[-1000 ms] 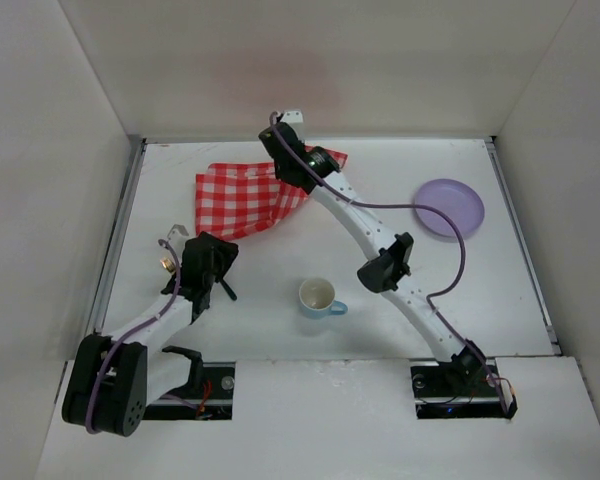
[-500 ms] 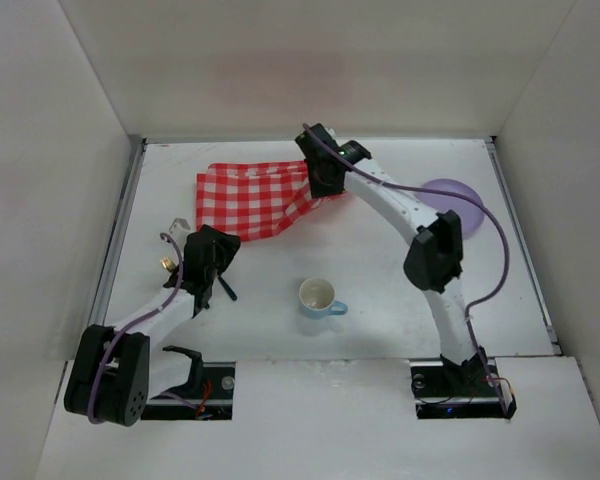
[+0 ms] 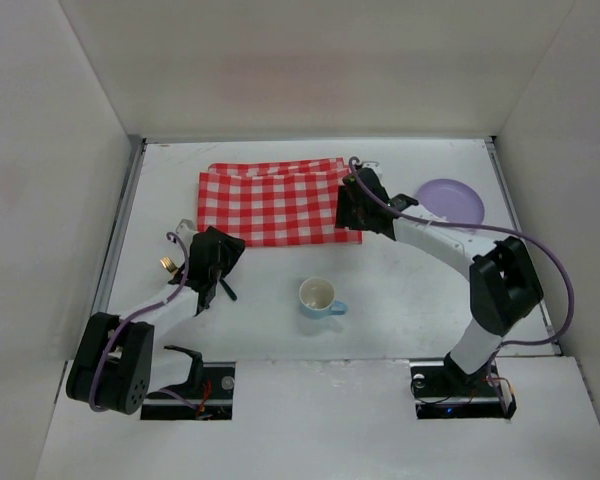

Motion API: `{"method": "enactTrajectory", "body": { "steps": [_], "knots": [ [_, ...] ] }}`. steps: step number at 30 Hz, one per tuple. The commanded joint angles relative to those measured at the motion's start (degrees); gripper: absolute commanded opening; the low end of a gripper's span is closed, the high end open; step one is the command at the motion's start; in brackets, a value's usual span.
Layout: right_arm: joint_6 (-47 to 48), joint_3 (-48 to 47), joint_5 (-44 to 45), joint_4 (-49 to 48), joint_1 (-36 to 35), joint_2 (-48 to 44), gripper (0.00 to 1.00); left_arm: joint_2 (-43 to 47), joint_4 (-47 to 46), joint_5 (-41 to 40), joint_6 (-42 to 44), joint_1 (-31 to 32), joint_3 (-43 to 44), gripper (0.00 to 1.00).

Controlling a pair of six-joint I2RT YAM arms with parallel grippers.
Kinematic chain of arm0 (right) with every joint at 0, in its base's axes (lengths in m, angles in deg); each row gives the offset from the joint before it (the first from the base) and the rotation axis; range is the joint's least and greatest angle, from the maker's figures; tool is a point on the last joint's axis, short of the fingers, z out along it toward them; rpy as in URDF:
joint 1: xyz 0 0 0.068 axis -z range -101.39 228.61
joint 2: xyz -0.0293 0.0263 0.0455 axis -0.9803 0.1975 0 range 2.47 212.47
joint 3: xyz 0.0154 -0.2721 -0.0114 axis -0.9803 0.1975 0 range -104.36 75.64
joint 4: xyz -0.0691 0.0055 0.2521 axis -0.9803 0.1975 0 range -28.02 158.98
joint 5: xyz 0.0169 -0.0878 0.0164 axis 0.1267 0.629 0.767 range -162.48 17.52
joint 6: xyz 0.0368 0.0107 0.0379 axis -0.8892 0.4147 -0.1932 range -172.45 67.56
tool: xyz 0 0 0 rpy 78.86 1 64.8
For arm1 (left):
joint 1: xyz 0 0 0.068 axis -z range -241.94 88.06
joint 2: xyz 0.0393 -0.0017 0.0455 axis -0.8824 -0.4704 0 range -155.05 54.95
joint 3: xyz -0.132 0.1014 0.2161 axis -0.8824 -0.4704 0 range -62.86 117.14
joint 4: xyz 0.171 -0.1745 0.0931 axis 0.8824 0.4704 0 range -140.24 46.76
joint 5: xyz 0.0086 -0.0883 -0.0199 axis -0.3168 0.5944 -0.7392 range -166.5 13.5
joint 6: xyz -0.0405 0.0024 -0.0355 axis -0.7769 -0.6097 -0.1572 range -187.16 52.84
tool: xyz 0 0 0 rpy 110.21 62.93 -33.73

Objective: Set the dinner table for one person

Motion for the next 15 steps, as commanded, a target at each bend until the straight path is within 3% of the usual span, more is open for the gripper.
{"method": "enactTrajectory", "body": {
  "steps": [1,3,10,15],
  "knots": [
    [-2.3,3.1,0.1,-13.5,-0.3,-3.1,0.66,1.4,-1.6,-1.4,0.3,0.3,2.0,0.51],
    [-2.1,4.6,-0.2,-14.7,0.0,-1.3,0.71,1.8,-1.1,-1.8,0.4,0.3,2.3,0.51],
    [-8.5,16.8,1.8,-26.5,4.4,-0.3,0.68,2.3,-0.1,-2.8,1.9,-0.1,2.2,0.51],
    [-10.7,20.9,-3.6,-32.4,6.2,0.8,0.68,1.1,-0.7,-3.4,3.3,-1.5,2.4,0.52]
  ]
}}
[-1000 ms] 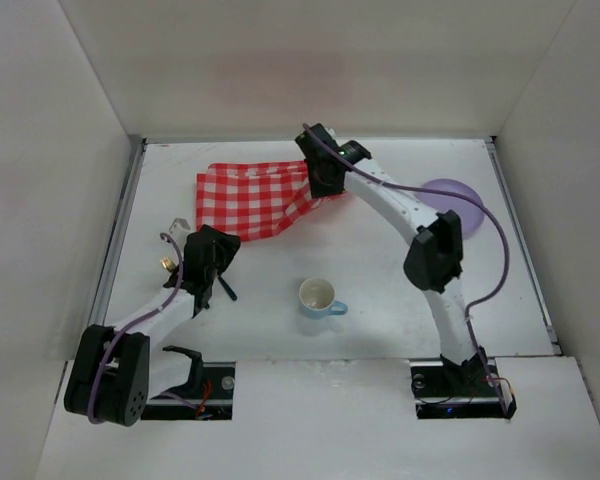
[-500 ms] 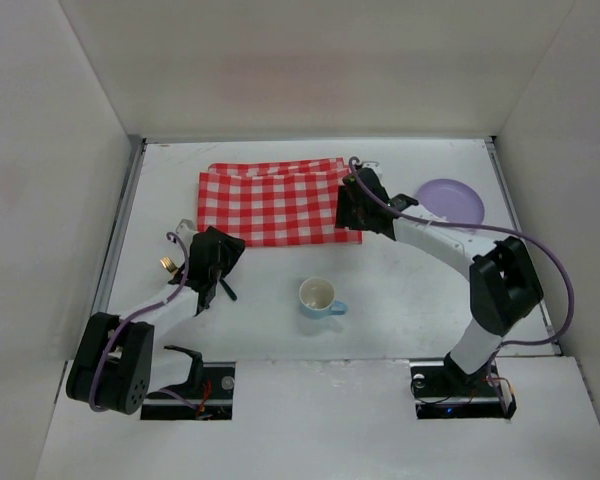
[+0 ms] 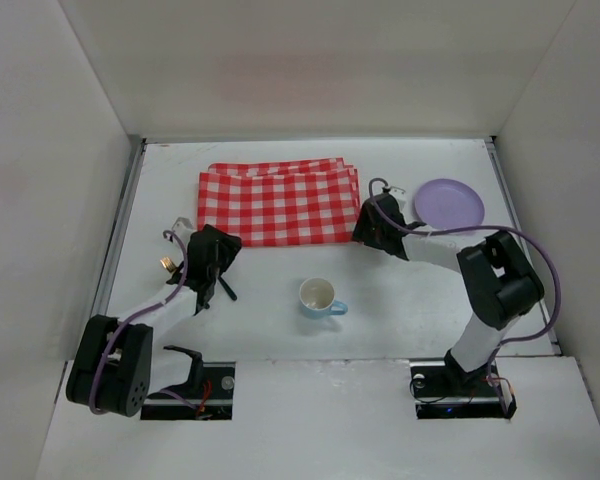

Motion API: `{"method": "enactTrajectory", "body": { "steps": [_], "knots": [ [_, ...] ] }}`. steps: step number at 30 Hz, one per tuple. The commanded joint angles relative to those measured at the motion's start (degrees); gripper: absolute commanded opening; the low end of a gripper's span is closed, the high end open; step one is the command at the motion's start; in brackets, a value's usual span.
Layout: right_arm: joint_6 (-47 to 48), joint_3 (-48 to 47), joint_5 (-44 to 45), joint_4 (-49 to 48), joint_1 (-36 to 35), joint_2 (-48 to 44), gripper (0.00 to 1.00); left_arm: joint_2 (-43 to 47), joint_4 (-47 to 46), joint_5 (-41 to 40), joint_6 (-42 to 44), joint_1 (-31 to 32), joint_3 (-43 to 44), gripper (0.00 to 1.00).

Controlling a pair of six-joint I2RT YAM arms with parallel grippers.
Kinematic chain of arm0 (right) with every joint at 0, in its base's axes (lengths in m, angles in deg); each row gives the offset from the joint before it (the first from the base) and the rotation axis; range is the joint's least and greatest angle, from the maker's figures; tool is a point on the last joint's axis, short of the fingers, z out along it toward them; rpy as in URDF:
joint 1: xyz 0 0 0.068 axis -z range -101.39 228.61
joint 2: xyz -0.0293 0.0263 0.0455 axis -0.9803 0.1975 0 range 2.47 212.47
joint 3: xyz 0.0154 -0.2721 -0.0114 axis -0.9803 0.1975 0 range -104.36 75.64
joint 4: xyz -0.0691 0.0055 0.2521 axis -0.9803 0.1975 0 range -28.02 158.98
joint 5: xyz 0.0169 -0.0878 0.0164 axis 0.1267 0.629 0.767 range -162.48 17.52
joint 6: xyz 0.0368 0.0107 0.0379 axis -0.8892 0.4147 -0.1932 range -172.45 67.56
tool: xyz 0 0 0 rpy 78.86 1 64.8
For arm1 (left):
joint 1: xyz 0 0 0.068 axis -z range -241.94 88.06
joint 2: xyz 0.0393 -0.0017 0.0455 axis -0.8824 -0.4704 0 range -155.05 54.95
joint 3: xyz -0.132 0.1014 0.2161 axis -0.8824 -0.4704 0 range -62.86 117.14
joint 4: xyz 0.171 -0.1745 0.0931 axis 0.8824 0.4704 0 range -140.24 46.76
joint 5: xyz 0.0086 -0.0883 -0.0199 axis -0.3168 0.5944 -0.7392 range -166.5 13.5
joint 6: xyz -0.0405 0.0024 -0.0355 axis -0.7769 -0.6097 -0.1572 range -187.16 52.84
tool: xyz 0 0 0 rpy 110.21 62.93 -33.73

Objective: Set the dinner table for one person

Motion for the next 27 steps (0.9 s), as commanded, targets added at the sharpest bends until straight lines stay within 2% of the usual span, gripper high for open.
{"method": "enactTrajectory", "body": {
  "steps": [1,3,5,10,12,15,21,27],
  "knots": [
    [-3.1,0.3,-4.3,-10.2,0.2,1.2,0.68,0.0,-1.4,-1.5,1.6,-0.9,2.0,0.52],
    [-4.3,1.2,-5.9,-12.4,0.5,2.7,0.66,-0.7,-1.9,-1.5,1.7,-0.5,2.1,0.52],
    [-6.4,1.9,-7.8,-14.3,1.2,4.1,0.59,-0.3,-2.0,-1.5,1.8,-0.3,1.8,0.52],
    [-8.9,3.8,-10.7,-16.7,3.4,2.3,0.21,0.3,-2.5,-2.3,2.5,-0.3,1.2,0.52],
    [-8.6,4.3,-10.6,-16.3,4.4,0.5,0.14,0.2,-2.4,-2.2,3.1,-0.4,1.3,0.52],
    [-7.2,5.5,-10.1,-14.4,6.4,-3.0,0.10,-0.2,-2.5,-2.4,3.2,0.3,1.4,0.52],
    [-3.3,7.6,-9.9,-10.8,11.0,-7.3,0.10,-1.8,-2.3,-2.5,3.7,1.5,1.7,0.49],
    [-2.9,11.5,-7.7,-10.2,11.8,-11.6,0.09,-3.6,-2.3,-3.7,4.1,2.1,1.2,0.45]
  ]
}}
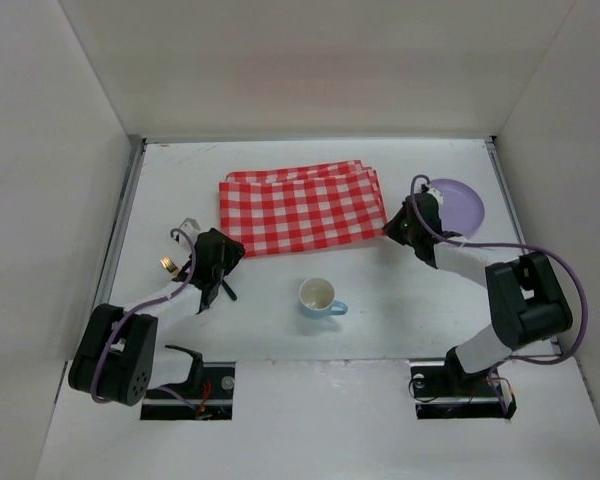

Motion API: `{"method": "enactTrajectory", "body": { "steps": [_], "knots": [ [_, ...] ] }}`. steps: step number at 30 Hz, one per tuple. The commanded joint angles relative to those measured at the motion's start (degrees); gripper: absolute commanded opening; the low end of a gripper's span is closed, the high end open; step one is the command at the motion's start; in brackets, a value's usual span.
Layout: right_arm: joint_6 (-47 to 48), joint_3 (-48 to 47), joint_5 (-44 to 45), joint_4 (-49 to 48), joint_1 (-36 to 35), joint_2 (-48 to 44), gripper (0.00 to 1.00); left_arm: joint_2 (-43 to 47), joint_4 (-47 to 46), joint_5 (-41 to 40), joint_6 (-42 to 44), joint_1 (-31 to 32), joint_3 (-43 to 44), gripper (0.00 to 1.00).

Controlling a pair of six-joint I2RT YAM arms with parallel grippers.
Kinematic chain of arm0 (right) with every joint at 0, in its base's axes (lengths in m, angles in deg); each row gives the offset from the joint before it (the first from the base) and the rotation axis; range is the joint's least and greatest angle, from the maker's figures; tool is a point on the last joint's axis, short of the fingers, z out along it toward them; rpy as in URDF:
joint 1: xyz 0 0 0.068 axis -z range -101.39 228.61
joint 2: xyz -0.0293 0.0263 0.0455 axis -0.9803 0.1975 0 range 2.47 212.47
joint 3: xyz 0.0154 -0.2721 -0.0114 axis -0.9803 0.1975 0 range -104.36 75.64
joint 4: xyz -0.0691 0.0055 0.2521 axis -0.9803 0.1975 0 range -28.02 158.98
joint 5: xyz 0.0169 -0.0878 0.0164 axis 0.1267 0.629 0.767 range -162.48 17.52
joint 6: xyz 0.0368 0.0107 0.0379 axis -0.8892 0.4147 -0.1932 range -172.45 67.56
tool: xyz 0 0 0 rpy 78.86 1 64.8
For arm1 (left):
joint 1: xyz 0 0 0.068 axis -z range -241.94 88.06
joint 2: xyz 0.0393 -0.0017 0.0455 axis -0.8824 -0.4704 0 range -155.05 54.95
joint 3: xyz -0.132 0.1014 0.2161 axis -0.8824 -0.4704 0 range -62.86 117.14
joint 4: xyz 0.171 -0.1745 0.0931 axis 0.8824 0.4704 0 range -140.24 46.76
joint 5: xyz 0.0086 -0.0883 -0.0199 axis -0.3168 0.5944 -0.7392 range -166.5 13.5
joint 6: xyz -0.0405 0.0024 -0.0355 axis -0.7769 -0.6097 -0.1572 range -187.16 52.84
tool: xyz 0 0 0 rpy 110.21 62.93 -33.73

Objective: Set the dinner table for one person

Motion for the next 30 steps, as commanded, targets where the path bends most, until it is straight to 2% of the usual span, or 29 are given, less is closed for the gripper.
{"method": "enactTrajectory", "body": {
  "steps": [1,9,12,22,30],
  "knots": [
    [0.8,2.9,2.7,0.3,-0.3,-3.6,0.09,-1.0,-1.8,-2.0,1.0,0.6,1.4,0.45],
    [-2.0,9.4,3.4,-1.3,2.1,-7.8,0.09,-2.8,-2.0,-3.1,1.2,1.3,2.0,0.44],
    [-2.3,9.1,3.5,-1.4,2.2,-7.6,0.10,-3.2,-2.2,-2.4,1.1,1.6,1.9,0.44],
    [-2.7,13.6,4.3,0.1,4.1,-12.1,0.09,4.8,-1.7,-4.3,1.0,0.0,-1.7,0.44],
    [-2.5,14.1,3.6,-0.5,3.6,-13.4,0.09,1.0,1.9,-2.9,-0.9,5.1,0.3,0.43]
  ]
}}
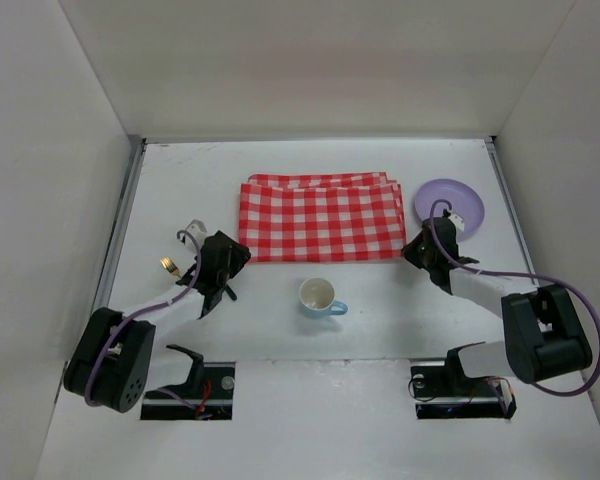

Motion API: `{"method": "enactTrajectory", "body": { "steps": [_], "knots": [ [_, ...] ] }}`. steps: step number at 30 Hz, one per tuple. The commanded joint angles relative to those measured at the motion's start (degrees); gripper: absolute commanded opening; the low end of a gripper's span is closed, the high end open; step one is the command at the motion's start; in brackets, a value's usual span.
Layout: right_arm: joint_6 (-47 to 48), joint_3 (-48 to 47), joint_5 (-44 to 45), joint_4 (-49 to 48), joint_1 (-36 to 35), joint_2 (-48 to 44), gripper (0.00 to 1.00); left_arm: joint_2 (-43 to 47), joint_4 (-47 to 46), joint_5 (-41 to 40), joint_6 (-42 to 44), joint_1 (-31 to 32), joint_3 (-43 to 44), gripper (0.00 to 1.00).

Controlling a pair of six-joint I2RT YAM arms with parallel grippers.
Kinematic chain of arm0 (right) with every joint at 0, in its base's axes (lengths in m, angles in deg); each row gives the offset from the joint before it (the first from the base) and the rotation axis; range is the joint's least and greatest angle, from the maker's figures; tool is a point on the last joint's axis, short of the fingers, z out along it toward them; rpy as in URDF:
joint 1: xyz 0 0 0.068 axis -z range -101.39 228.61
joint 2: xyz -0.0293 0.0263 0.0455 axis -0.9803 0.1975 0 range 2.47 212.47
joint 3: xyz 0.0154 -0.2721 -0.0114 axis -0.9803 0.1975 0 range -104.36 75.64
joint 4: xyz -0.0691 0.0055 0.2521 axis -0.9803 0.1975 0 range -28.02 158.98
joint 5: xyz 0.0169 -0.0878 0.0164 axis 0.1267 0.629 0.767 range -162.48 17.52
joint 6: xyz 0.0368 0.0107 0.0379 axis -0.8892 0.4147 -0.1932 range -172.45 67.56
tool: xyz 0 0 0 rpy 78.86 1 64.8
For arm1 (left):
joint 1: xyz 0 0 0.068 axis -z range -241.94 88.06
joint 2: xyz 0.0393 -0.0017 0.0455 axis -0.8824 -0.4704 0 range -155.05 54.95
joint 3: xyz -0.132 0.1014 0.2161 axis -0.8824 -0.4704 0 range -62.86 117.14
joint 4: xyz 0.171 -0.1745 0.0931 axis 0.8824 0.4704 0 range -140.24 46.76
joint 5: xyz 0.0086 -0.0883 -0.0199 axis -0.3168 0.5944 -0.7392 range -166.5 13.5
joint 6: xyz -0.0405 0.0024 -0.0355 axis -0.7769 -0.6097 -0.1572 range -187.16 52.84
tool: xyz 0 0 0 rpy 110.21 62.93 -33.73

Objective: Set the dinner table for one person

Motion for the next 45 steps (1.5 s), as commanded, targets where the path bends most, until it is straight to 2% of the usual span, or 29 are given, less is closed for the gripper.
{"method": "enactTrajectory", "body": {
  "steps": [1,5,7,10,11,13,20,29,31,34,38,45],
  "knots": [
    [0.0,-0.5,0.6,-1.8,-0.8,-1.0,0.10,-1.6,1.1,-1.2,-1.3,2.1,0.8,0.42],
    [-0.1,0.2,0.6,-2.4,-1.4,-1.4,0.10,-3.6,0.3,-2.7,-2.5,2.6,1.6,0.41],
    [0.2,0.4,0.5,-2.5,-1.4,-1.8,0.10,-4.6,0.2,-2.9,-2.2,2.9,2.4,0.37],
    [-0.2,1.7,0.5,-2.9,-1.5,-3.2,0.10,-6.4,0.1,-2.8,-2.3,2.4,3.0,0.24],
    [-0.4,2.2,0.5,-3.1,-1.5,-3.9,0.10,-6.6,-0.3,-2.5,-2.3,2.3,3.0,0.16],
    [-0.7,3.1,0.5,-3.1,-1.5,-4.8,0.10,-4.6,-1.5,-2.8,-1.9,1.9,1.2,0.07],
    [-2.0,6.2,0.5,-2.5,-1.5,-8.1,0.10,3.4,0.2,-3.2,0.2,1.9,-3.6,0.03],
    [-2.6,9.3,-0.9,0.1,-1.3,-13.8,0.11,12.0,7.6,-3.6,-1.4,6.0,-7.7,0.03],
    [-2.8,9.0,-2.0,-0.2,-0.3,-13.2,0.11,12.2,7.4,-4.7,-1.0,6.1,-7.5,0.08],
    [-2.4,7.9,-1.9,-1.0,-0.3,-11.3,0.11,11.0,5.1,-4.5,-1.3,6.0,-5.2,0.25],
    [-2.4,7.6,-1.7,-1.7,-0.3,-10.5,0.11,7.3,2.1,-4.2,-2.3,6.9,-1.9,0.39],
    [-2.0,8.2,-2.1,-2.0,-0.4,-11.8,0.11,-6.1,-2.4,-2.0,-2.3,4.7,3.2,0.39]
  ]
}}
